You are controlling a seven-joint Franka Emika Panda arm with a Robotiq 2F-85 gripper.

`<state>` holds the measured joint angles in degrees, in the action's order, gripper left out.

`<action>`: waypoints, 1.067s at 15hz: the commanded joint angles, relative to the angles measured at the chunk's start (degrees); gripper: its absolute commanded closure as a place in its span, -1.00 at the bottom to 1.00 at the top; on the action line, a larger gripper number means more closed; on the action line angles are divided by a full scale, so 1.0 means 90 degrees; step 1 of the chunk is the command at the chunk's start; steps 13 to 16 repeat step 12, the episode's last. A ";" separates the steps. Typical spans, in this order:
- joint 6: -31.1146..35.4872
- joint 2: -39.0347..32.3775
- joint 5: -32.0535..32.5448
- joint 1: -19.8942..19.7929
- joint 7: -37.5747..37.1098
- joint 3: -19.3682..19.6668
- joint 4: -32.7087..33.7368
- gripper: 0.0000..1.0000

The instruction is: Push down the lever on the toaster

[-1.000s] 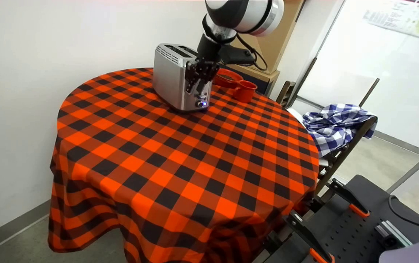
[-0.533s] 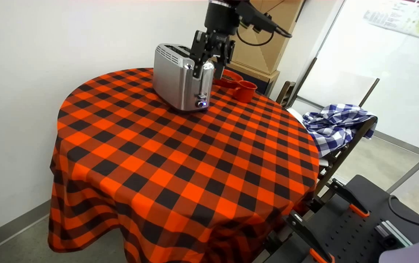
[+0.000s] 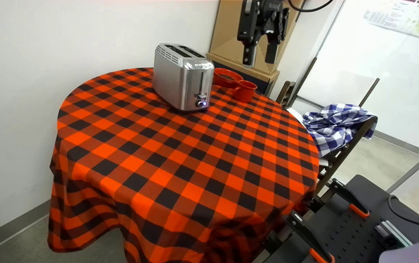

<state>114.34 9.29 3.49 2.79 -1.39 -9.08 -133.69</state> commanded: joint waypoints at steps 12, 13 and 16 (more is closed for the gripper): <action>-0.0067 0.0339 0.0067 0.0118 -0.0101 0.0121 -0.0256 -1.00; -0.0067 0.0339 0.0067 0.0118 -0.0101 0.0121 -0.0256 -1.00; -0.0067 0.0339 0.0067 0.0118 -0.0101 0.0121 -0.0256 -1.00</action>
